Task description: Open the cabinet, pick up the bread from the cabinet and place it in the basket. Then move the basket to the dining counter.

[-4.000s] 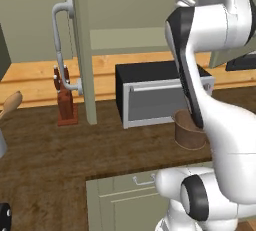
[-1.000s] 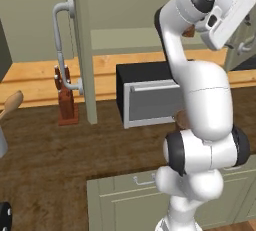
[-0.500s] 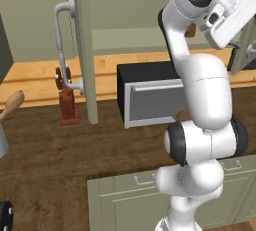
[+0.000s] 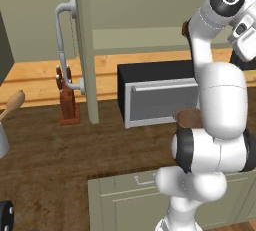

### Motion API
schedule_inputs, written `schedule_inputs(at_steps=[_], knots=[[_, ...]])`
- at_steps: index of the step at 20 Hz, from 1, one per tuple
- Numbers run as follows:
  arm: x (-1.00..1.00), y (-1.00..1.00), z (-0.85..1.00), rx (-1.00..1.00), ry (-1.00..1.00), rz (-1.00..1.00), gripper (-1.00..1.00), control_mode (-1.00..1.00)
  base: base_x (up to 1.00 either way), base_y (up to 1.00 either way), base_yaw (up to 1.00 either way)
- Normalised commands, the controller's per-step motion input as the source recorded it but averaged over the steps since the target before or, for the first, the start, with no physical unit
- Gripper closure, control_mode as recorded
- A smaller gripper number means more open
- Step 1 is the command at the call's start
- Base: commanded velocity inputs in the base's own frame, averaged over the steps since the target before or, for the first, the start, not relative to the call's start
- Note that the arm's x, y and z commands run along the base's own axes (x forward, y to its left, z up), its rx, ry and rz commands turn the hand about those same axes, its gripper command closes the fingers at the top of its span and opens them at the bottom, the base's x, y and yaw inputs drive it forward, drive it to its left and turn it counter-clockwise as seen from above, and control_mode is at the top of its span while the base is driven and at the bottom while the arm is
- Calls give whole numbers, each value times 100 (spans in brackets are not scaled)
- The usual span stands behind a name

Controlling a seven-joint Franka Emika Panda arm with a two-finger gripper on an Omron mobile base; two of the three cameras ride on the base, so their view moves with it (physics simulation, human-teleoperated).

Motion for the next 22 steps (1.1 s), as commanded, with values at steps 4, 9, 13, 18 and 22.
schedule_inputs(at_steps=[4,9,13,18,22], knots=[[14,-100,-89,11,16,-13,-100,-100,0,0,0],[39,-100,-44,11,23,-11,-100,-100,0,0,0],[30,-100,0,14,27,-10,-100,-100,0,0,0],[23,-70,0,10,32,-4,-100,-100,0,0,0],[-17,53,-21,1,22,6,-100,-100,0,0,0]])
